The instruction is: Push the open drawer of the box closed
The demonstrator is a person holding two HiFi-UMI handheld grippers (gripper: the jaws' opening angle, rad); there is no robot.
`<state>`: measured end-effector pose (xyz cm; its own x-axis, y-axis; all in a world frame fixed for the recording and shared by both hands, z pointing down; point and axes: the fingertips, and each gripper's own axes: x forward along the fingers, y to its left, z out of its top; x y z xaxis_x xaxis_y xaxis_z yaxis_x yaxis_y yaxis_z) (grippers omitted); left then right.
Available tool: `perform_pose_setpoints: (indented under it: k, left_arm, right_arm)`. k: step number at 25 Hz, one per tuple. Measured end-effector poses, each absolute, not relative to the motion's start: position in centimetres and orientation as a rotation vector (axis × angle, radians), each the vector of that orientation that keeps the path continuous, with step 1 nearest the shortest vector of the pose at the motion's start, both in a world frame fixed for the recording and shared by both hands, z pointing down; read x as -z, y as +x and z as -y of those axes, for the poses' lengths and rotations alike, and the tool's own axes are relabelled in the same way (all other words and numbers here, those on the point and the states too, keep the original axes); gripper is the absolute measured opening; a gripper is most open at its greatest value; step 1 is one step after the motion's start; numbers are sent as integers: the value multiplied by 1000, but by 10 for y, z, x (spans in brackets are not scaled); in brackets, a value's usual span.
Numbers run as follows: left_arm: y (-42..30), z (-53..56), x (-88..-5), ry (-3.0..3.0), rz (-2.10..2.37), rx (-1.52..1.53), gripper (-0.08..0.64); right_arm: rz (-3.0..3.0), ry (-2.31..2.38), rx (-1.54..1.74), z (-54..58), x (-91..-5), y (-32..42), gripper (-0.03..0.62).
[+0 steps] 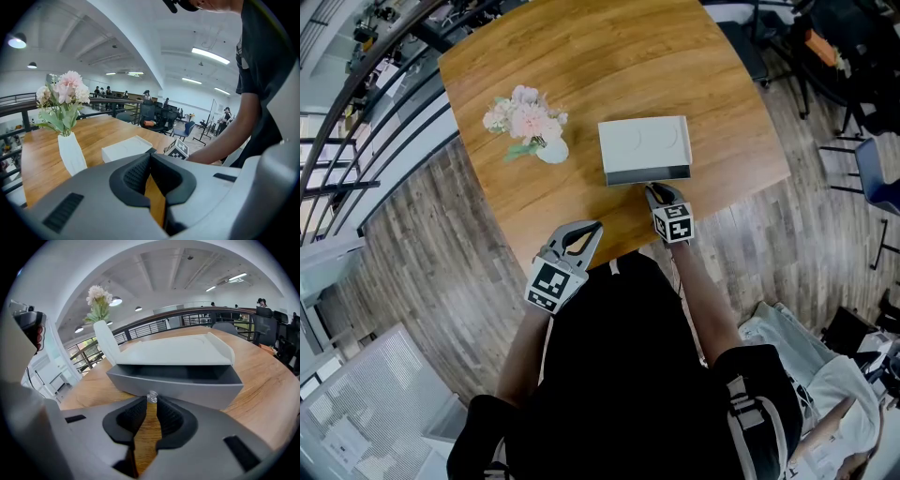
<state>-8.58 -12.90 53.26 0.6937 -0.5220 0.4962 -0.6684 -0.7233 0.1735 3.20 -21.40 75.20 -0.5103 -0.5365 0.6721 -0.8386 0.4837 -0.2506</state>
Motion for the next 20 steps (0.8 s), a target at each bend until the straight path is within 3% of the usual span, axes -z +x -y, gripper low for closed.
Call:
perform_pose_setpoints:
  k: [20]
  left_arm:
    - [-90,130,-533,2551,951,-598,23]
  right_arm:
    - [2224,1142,-776,235,-752,29,83]
